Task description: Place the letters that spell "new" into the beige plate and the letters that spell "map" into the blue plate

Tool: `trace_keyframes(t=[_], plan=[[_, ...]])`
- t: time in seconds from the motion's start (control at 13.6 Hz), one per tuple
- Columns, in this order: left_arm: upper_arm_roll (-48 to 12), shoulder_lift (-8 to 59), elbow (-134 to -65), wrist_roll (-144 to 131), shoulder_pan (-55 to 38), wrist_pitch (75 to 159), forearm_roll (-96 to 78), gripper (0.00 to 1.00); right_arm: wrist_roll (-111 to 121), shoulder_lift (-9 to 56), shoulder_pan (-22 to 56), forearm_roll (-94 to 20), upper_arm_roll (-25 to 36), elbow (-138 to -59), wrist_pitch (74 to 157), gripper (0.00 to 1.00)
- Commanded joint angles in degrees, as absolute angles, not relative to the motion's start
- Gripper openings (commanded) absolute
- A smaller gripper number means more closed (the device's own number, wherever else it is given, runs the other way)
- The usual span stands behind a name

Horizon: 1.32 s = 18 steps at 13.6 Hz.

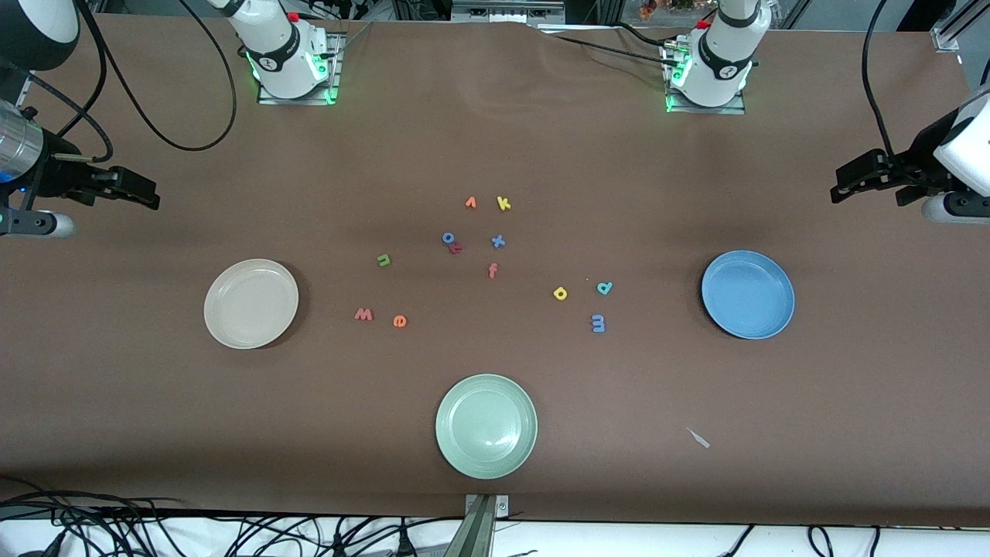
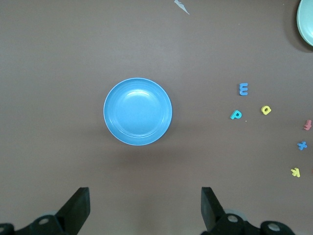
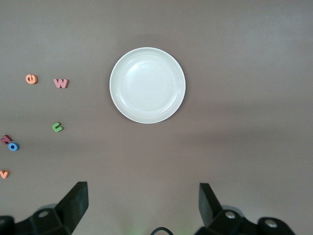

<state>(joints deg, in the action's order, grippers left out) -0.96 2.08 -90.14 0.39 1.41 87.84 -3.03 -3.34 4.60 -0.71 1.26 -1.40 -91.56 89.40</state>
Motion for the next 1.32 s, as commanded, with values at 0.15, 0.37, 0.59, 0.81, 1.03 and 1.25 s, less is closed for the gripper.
trace_keyframes(t=[0.15, 0.37, 0.59, 0.81, 1.03, 1.25], plan=[[-1.1, 2.5, -89.2, 0.1, 1.6, 87.4, -3.2, 1.00, -2.3, 3.9, -1.2, 0.1, -1.4, -92.4, 90.0, 1.00], [-1.1, 2.5, -89.2, 0.1, 1.6, 87.4, -3.3, 1.00, -2.3, 3.9, -1.2, 0.1, -1.4, -92.4, 90.0, 1.00], [-1.1, 2.5, -89.2, 0.1, 1.6, 87.4, -3.3, 1.00, -2.5, 4.0, -1.2, 0.1, -1.4, -92.4, 90.0, 1.00], [-1.1, 2.5, -89.2, 0.1, 1.6, 87.4, -3.2, 1.00, -3.0, 4.2, -1.3, 0.0, -1.4, -92.4, 90.1, 1.00], [-1.1, 2.5, -89.2, 0.1, 1.6, 87.4, -3.2, 1.00, -3.0, 4.3, -1.3, -0.1, -1.4, -92.4, 90.4, 1.00], [-1.1, 2.5, -89.2, 0.1, 1.6, 87.4, -3.3, 1.00, -3.1, 4.8, -1.1, -0.2, -1.5, -92.3, 91.7, 1.00]])
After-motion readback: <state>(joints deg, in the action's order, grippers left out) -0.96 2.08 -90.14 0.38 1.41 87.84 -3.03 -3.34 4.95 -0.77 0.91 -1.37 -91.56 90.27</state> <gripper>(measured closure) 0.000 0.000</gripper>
